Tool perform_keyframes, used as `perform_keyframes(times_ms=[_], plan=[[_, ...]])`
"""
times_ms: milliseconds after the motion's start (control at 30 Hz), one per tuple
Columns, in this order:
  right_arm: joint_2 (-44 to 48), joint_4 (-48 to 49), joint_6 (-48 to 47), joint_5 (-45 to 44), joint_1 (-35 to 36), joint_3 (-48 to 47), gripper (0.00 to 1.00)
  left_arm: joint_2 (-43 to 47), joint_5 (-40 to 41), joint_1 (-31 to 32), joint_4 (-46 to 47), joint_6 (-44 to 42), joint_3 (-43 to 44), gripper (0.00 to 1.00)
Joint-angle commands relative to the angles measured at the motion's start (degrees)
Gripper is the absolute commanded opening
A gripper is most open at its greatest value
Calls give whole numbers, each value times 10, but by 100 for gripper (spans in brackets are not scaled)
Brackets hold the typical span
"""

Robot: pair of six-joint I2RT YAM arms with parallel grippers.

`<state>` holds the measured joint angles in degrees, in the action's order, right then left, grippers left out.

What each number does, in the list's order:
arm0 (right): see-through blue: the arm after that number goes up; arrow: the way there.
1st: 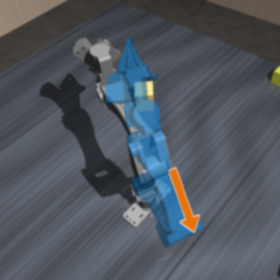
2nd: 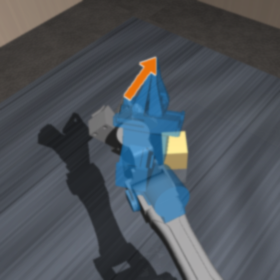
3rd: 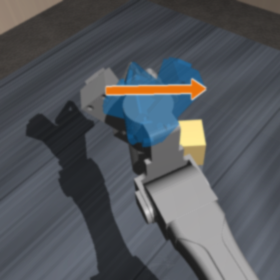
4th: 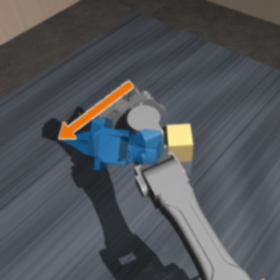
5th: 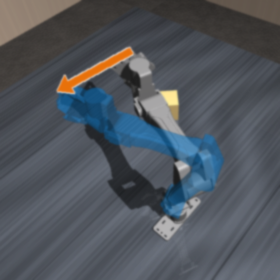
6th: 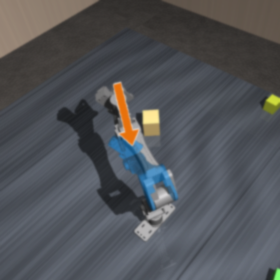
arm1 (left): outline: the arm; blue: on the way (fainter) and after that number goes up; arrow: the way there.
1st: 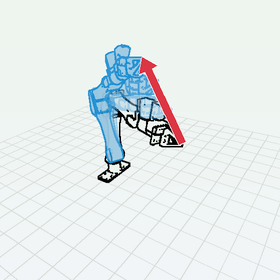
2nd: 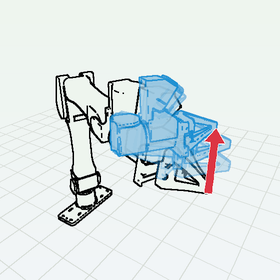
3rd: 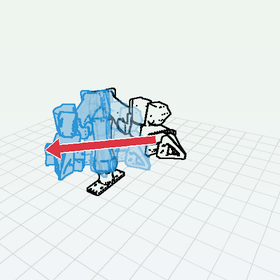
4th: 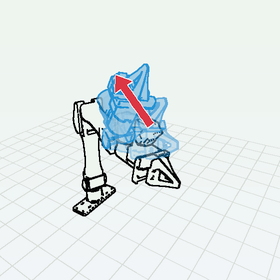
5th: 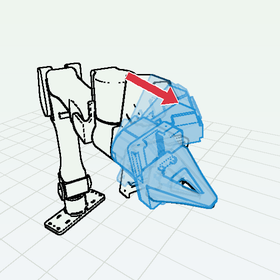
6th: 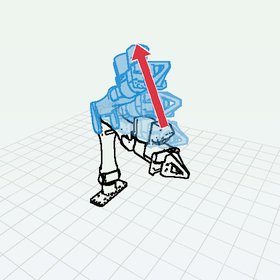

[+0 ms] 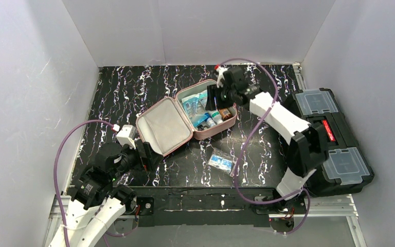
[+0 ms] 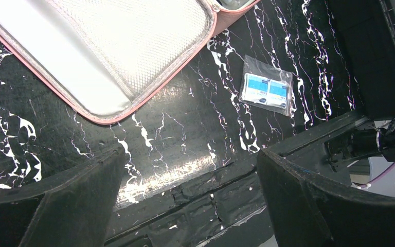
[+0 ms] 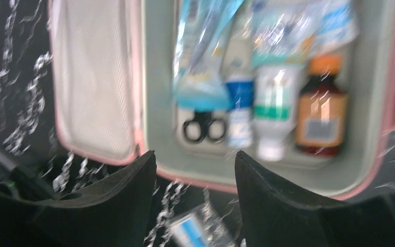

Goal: Organize the medicine kit

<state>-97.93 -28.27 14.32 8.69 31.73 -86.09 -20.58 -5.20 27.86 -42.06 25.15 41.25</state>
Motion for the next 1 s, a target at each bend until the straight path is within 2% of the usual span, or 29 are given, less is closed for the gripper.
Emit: perform_keyframes(times_ms=[0,200,433,633,800,967], plan=[[113,156,172,63,10,153,67,-5,7,-3,-1,-1,3,99],[185,204,275,42,49,260,68,-7,7,-4,-3,-1,5,99],[192,276,383,-9,104,357,69,-4,11,-3,-5,1,5,99],[171,319,459,-77,141,382,69,-6,13,-3,-6,2,5,99],[147,351,530,-130,145,398,70,-7,16,-3,-8,3,5,99],[135,336,563,-191,145,387,72,-8,18,-3,-8,4,6,99]])
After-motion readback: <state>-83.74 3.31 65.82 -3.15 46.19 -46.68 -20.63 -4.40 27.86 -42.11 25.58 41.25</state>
